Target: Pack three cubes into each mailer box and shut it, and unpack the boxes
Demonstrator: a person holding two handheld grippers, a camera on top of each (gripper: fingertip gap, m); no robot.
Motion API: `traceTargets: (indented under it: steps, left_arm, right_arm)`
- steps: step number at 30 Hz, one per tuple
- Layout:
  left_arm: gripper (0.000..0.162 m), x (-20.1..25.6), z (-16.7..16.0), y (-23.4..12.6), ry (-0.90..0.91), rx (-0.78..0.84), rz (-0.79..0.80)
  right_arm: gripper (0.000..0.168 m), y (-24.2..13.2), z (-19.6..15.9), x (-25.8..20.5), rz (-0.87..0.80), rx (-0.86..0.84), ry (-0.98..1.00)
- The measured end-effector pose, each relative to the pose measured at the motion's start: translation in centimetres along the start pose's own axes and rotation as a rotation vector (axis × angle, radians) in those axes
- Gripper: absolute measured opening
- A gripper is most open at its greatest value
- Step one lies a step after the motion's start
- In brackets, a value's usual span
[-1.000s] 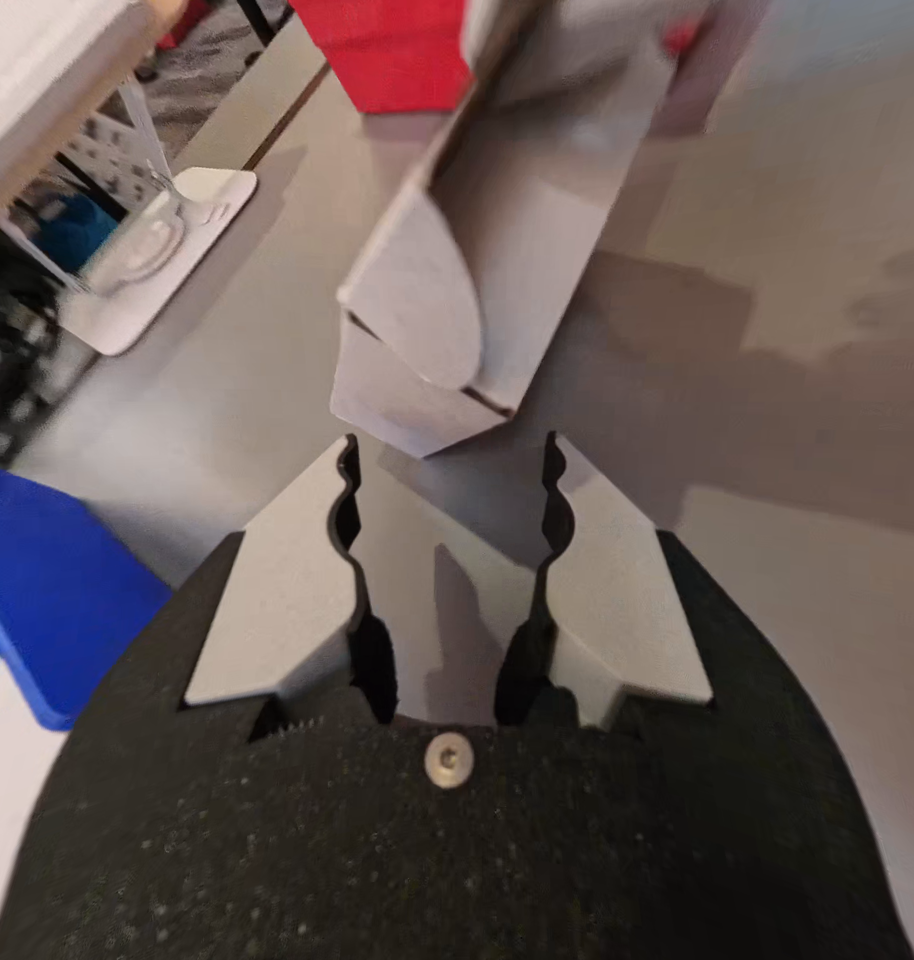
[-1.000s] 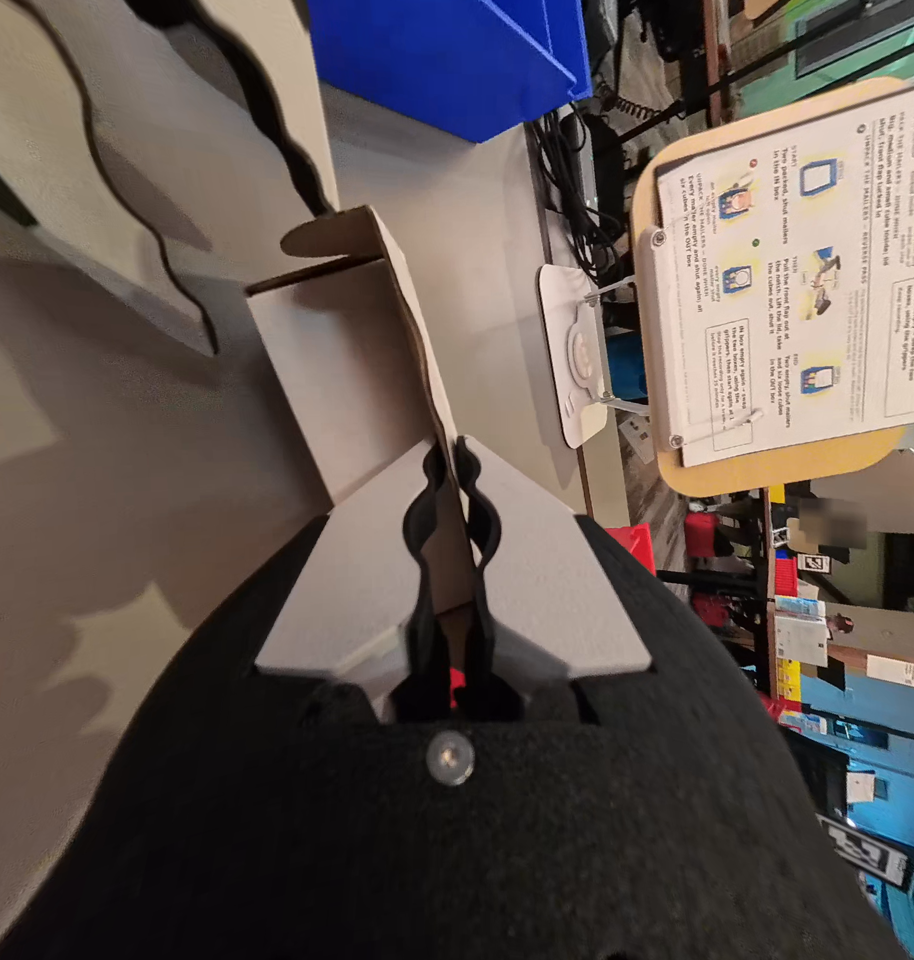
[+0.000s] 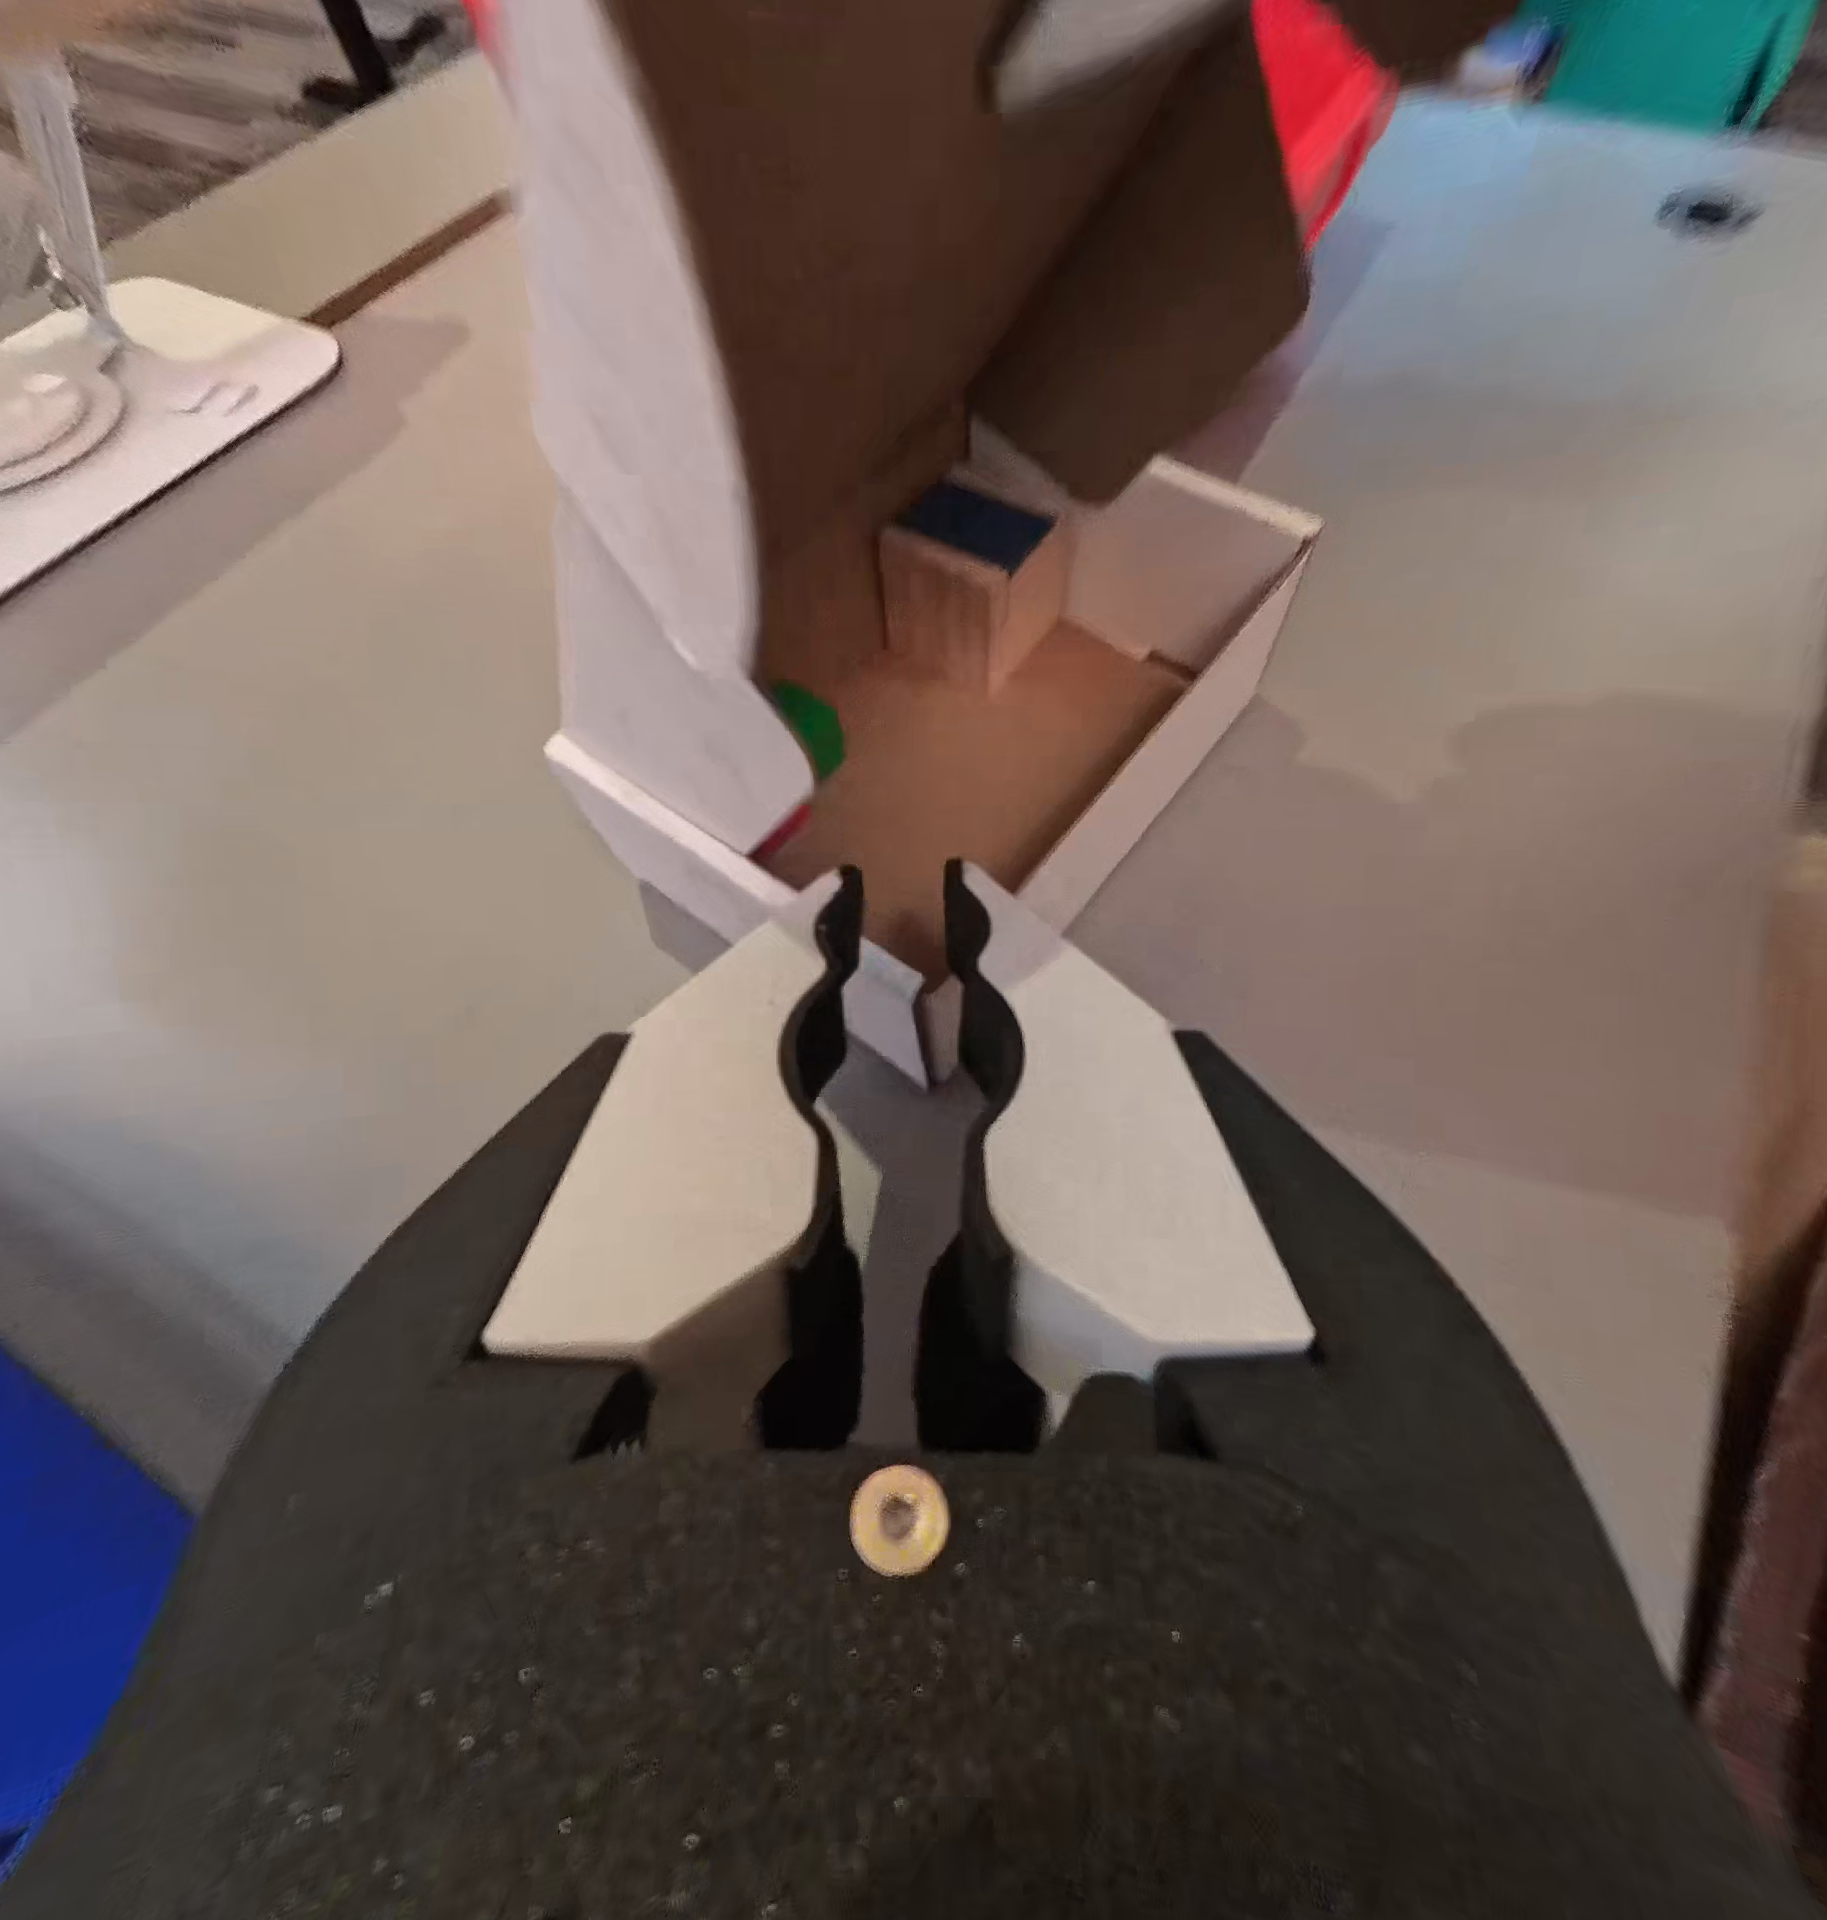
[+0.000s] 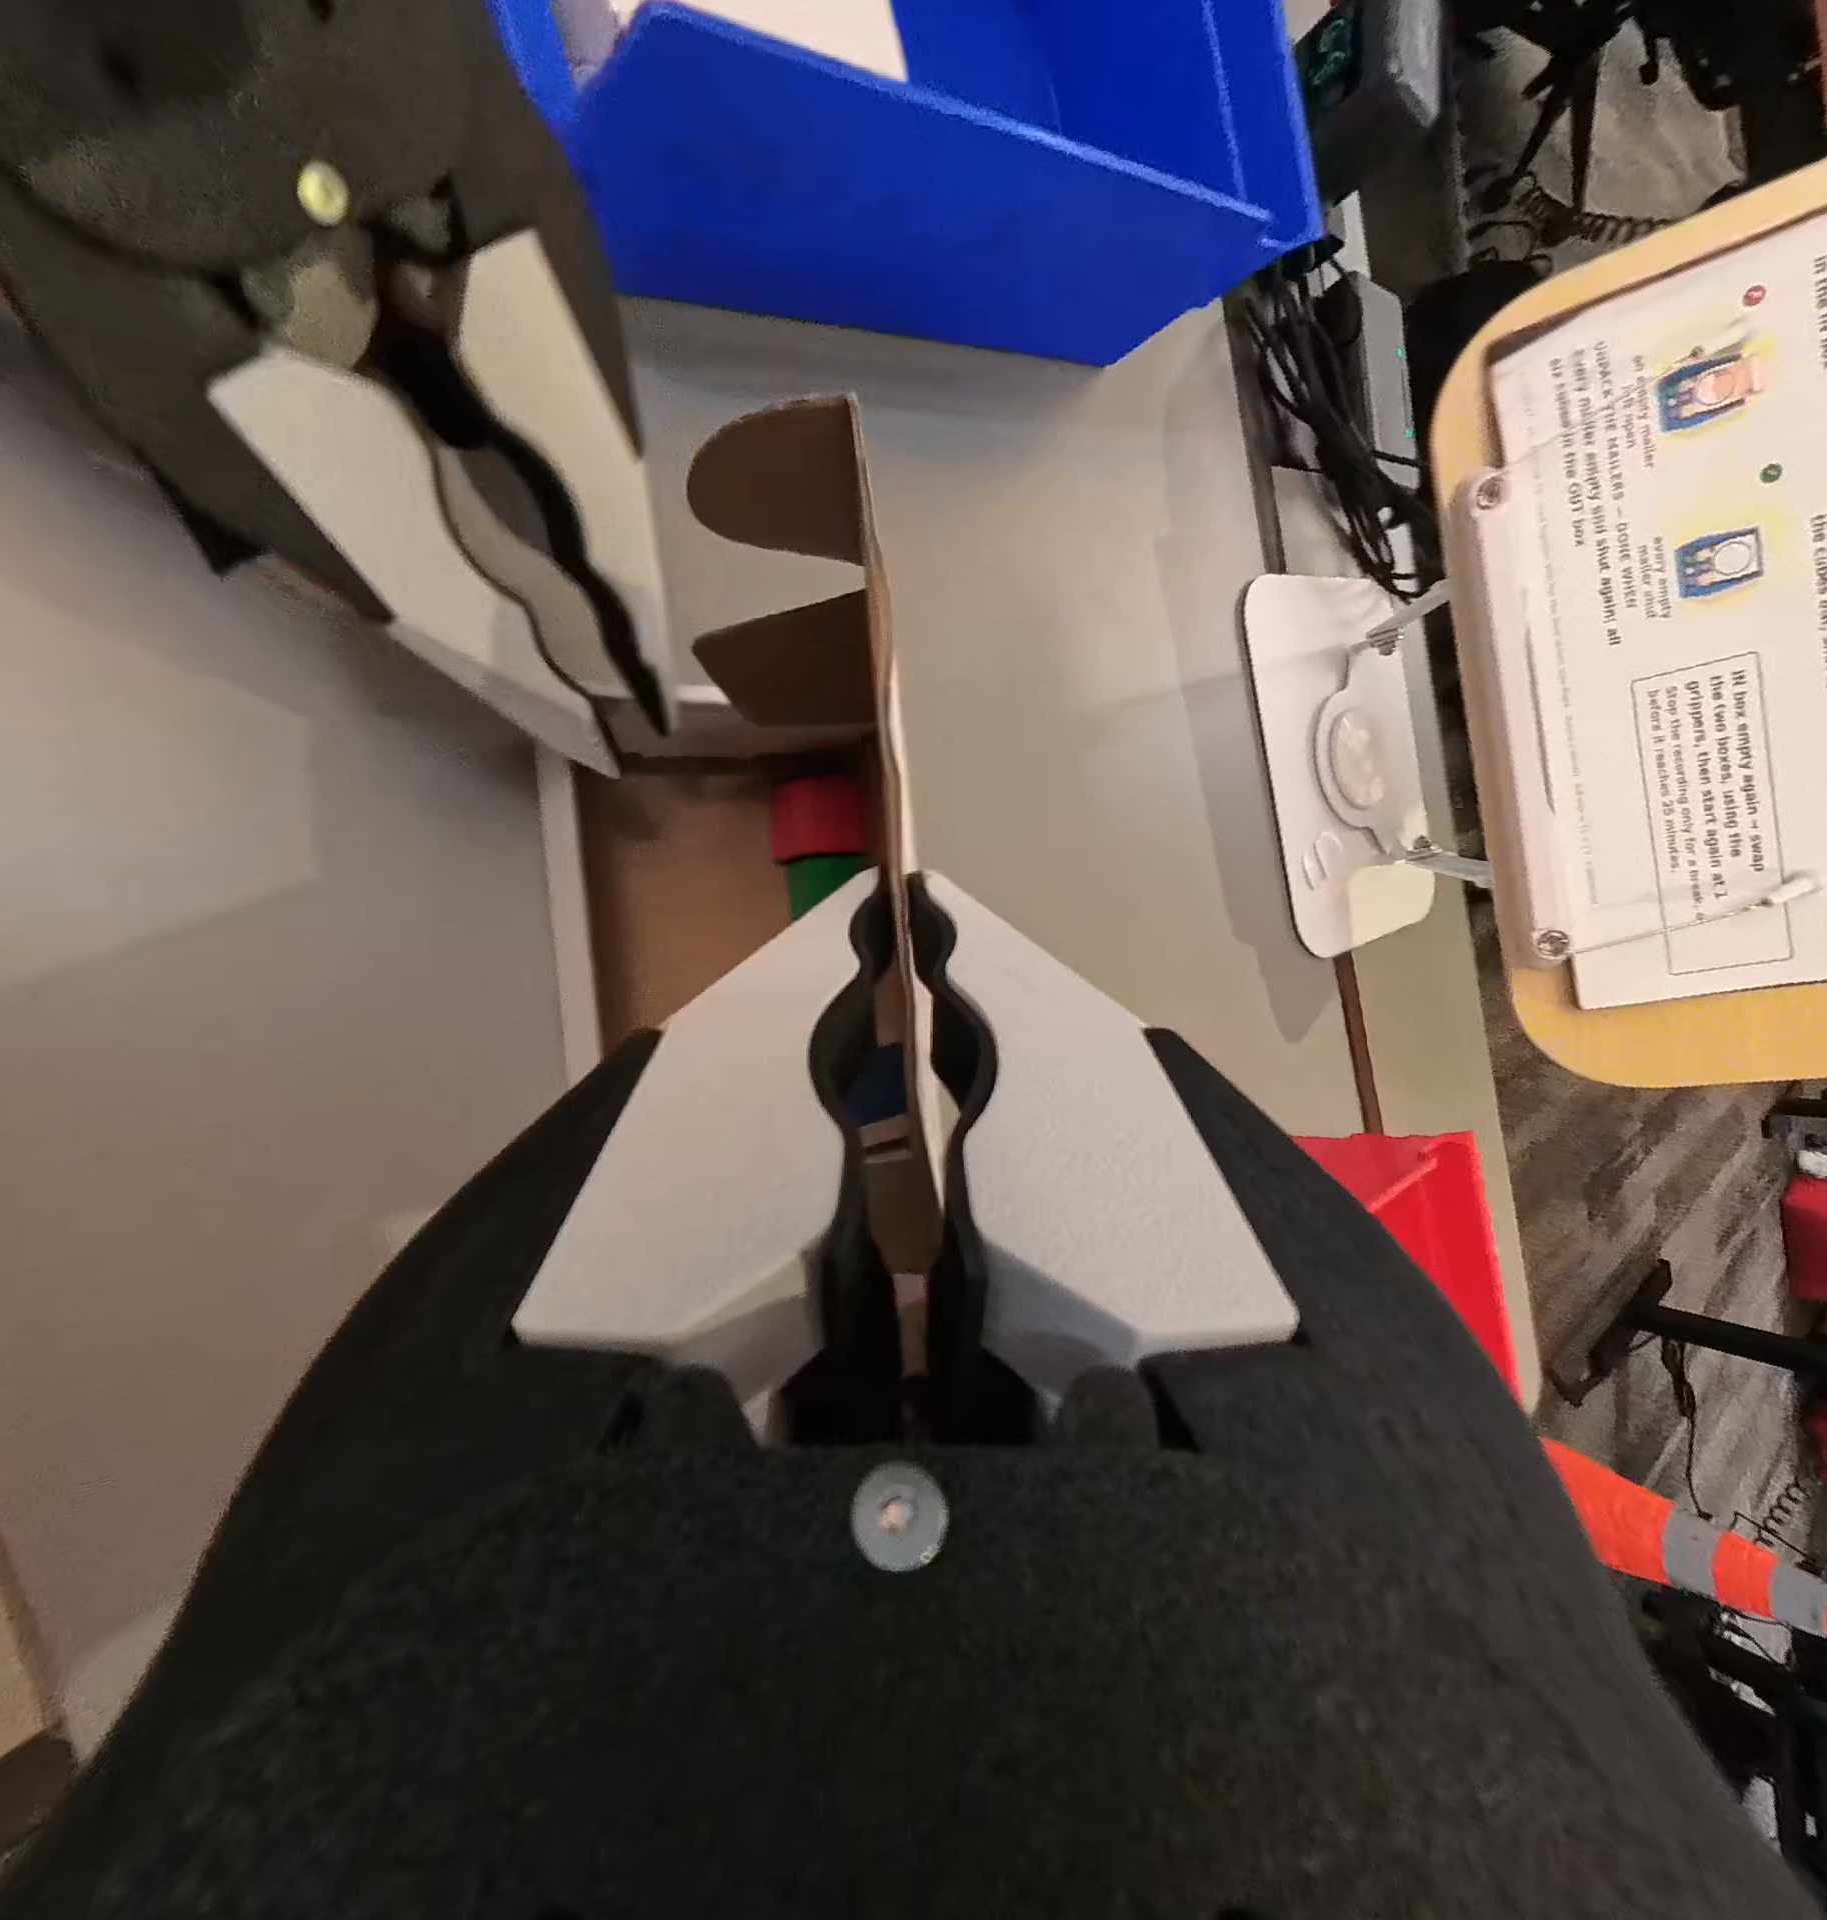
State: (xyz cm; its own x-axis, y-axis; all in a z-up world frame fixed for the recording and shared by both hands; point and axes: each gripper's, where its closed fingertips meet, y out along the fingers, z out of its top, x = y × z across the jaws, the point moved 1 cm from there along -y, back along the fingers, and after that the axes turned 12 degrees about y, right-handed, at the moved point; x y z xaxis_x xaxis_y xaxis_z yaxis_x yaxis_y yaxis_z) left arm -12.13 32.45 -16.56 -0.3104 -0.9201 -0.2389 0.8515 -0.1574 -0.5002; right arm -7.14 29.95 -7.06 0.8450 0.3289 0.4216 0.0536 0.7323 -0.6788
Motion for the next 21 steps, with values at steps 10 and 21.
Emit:
traceTargets:
  steps: [10, 21]
  left_arm:
    - [0.000, 0.7, -0.3, 1.2, 0.012, -0.026, -0.006]
    - [0.000, 1.1, -0.4, 1.1, 0.001, -0.014, -0.019]
  right_arm:
    - [0.002, 7.4, -2.4, 10.9, -0.022, -0.135, 0.040]
    - [0.003, 15.5, -7.4, 9.1, 0.270, -0.382, 0.133]
